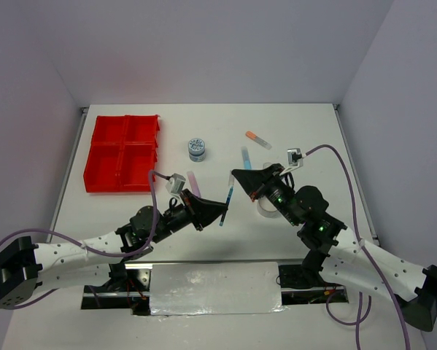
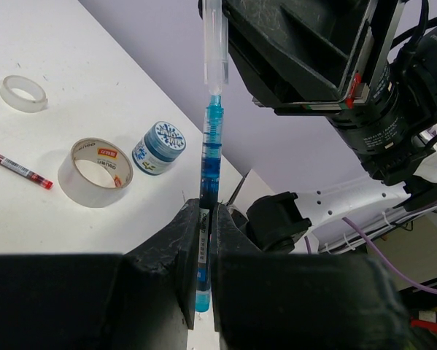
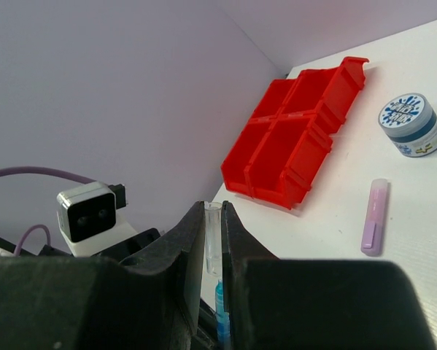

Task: Sort the stationery into containers
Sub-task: Close the pen cap on the pen.

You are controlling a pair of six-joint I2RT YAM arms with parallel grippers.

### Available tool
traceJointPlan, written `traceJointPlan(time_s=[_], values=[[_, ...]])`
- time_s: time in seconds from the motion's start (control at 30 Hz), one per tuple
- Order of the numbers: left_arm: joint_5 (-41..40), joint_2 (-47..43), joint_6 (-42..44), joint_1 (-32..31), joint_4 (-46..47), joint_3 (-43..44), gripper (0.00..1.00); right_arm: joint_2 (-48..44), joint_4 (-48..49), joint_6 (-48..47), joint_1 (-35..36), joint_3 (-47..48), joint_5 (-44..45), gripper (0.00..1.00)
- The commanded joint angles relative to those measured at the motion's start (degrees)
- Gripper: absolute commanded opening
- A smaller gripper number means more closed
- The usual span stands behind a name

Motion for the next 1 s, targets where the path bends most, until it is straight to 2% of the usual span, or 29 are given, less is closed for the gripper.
traceJointPlan(time_s=[0.0,0.97], values=[[0.24,0.28,0.10,0.12,2.84,2.66,0.00,-0.17,0.57,-0.15,0.06,3.45,1.32,0.00],[-2.04,-2.36,-0.78,0.12,5.13,0.55,0.00,-0.61,2.50,1.60,0.06,0.73,2.20,0.00]])
